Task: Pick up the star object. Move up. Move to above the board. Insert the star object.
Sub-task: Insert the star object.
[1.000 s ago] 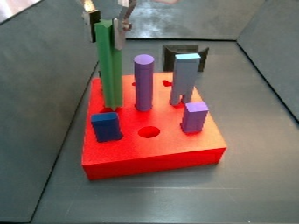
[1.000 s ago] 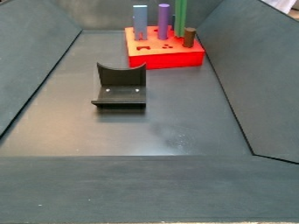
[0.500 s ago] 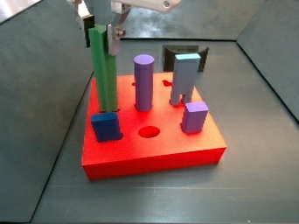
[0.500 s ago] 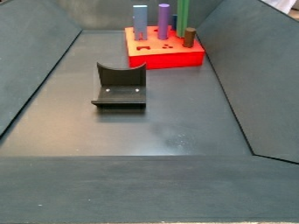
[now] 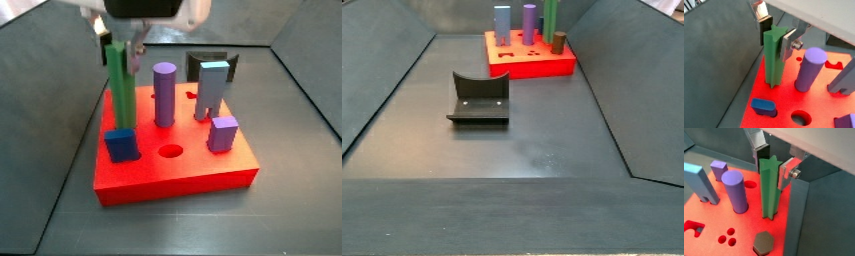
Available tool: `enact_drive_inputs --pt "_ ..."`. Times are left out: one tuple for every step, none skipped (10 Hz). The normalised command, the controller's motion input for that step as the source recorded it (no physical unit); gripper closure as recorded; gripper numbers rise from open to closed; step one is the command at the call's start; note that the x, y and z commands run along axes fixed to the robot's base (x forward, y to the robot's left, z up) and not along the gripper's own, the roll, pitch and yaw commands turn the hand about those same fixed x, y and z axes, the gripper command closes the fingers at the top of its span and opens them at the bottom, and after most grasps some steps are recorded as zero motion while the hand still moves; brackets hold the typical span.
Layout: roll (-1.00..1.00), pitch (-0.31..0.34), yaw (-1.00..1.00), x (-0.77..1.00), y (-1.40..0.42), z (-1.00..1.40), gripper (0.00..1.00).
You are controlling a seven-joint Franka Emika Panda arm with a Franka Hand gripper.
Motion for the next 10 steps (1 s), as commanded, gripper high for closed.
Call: enact_drive_inputs --pt "-0.11 -0.136 0.00 0.00 0.00 -0.60 1.00" --pt "-0.07 -0.060 -0.06 0.00 -0.17 -0.95 1.00" --pt "-0.08 -0.019 -0.16 -0.17 -0.30 -0.95 1.00" --pt "-0.10 0.000 -0.13 -0.64 -0.28 -0.94 1.00" --pt "-0.14 -0.011 -0.20 -0.86 -0.17 -0.84 1.00" --pt "-0.32 -0.136 -0.33 -0.73 0.00 -0.50 1.00" --pt "-0.35 -0.156 -0.20 -0.29 0.29 -0.48 1.00" --pt "-0.26 -0.030 -0.15 -0.15 0.38 -0.69 1.00" --pt "-0.21 -0.003 -0.28 -0.32 0.11 -0.79 1.00" --pt "-0.17 -0.064 -0.13 -0.05 0.04 -0.43 1.00"
